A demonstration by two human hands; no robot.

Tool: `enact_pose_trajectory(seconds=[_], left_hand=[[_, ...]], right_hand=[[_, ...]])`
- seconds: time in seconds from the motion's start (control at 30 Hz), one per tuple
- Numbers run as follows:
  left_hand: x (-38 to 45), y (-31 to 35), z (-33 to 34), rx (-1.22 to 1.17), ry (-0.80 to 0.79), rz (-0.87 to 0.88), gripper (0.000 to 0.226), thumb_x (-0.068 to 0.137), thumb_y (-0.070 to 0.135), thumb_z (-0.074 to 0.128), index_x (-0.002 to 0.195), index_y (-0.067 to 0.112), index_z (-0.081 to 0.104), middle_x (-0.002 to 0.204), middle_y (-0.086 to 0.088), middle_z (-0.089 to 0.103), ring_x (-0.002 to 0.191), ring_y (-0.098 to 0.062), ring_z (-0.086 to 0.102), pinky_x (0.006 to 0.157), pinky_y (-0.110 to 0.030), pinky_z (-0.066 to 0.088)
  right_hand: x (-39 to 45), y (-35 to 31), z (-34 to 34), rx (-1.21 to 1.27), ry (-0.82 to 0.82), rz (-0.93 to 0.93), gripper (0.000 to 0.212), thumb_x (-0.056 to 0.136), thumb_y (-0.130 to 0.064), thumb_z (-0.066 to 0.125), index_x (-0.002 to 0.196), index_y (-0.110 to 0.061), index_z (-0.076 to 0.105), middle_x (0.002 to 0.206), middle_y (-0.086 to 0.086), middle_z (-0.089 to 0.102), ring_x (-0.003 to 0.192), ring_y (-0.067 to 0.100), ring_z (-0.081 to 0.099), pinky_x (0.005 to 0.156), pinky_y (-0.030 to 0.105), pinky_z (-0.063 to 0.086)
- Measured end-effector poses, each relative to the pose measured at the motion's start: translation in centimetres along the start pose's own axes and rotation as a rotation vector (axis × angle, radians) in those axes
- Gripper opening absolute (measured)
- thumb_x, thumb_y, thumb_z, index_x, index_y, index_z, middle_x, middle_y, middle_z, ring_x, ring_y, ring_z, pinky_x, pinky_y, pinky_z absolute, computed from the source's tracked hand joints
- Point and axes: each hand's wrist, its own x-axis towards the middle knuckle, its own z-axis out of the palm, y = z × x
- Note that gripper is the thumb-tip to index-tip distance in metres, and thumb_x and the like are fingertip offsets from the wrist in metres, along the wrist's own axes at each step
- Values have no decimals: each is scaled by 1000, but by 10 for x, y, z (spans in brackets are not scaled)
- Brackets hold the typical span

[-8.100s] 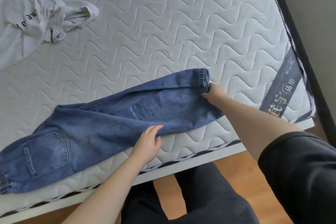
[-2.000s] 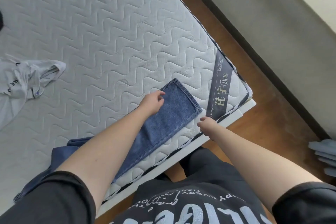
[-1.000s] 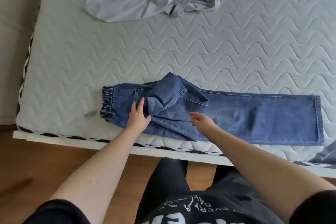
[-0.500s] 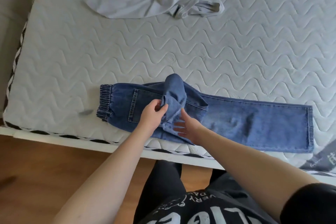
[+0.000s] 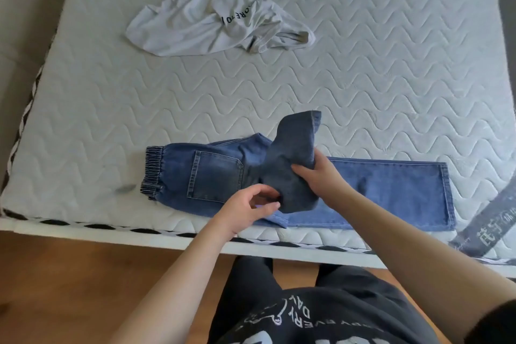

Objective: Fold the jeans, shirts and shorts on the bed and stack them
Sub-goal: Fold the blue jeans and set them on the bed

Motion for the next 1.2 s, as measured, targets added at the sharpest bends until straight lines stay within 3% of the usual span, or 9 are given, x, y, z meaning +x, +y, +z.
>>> enact_pose_trajectory(seconds=[0.1, 0.17, 0.3, 0.43, 0.5, 0.67, 0.73, 0.93, 1.2], left_hand=[[20, 21, 11, 19, 290, 28, 4, 96, 34, 61, 94, 36, 63, 91, 17, 68, 83, 9, 60, 77, -17, 47], [37, 44, 22, 114, 378, 113, 17, 97, 30, 59, 112, 38, 54, 108, 19, 61, 91, 14, 55, 85, -15, 46], [76, 90, 60, 384, 6, 228, 58, 92, 30, 67, 141, 30, 37, 117, 33, 41, 99, 36, 38, 80, 9, 28], [121, 129, 107, 527, -224, 141, 24, 89, 39, 68, 111, 39, 59, 100, 24, 65, 94, 3, 61, 74, -8, 42], [139, 141, 136, 521, -221, 168, 14, 87, 42, 67, 100, 43, 64, 97, 22, 70, 92, 3, 65, 77, -20, 48], [173, 159, 217, 597, -233, 248, 30, 81, 43, 67, 102, 22, 69, 96, 5, 74, 94, -17, 68, 89, -43, 54], [189, 162, 252, 627, -269, 256, 32, 80, 44, 65, 102, 22, 70, 96, 5, 74, 93, -16, 68, 87, -40, 54], [242, 150, 351, 796, -294, 240, 18, 97, 26, 54, 99, 12, 65, 95, -6, 70, 93, -26, 64, 85, -39, 50], [318, 131, 438, 1026, -237, 187, 15, 92, 31, 62, 101, 20, 69, 100, -2, 70, 94, -24, 62, 81, -35, 50]], right_hand=[[-22, -6, -37, -210, -32, -84, 33, 86, -25, 63, 91, -56, 54, 89, -32, 65, 87, -14, 58, 70, 13, 41], [-38, -3, -59, -310, -58, -127, 39, 88, -25, 63, 88, -62, 52, 86, -39, 62, 85, -19, 56, 67, 6, 40], [-63, 15, -97, -379, -91, -157, 32, 91, -24, 61, 97, -55, 52, 87, -39, 62, 87, -19, 55, 70, 2, 40], [-77, 45, -136, -313, 22, -138, 29, 88, -21, 59, 106, -43, 55, 88, -15, 69, 85, 1, 61, 70, 13, 46], [-83, 65, -162, -282, 127, -106, 24, 87, -22, 59, 105, -37, 55, 88, -14, 68, 84, 7, 60, 65, 12, 41], [-103, 119, -233, -337, 303, 57, 29, 85, -34, 68, 97, -22, 45, 81, -12, 54, 74, 12, 50, 59, 25, 34], [-111, 142, -261, -315, 379, 117, 33, 84, -36, 71, 94, -24, 41, 75, -17, 48, 66, 2, 45, 54, 16, 29], [-118, 214, -341, -281, 449, 323, 41, 82, -39, 75, 76, -23, 38, 68, -6, 47, 59, 10, 43, 51, 26, 28], [-84, 307, -387, -149, 441, 415, 27, 89, -32, 69, 77, -16, 51, 68, -2, 52, 71, 22, 49, 56, 32, 33]])
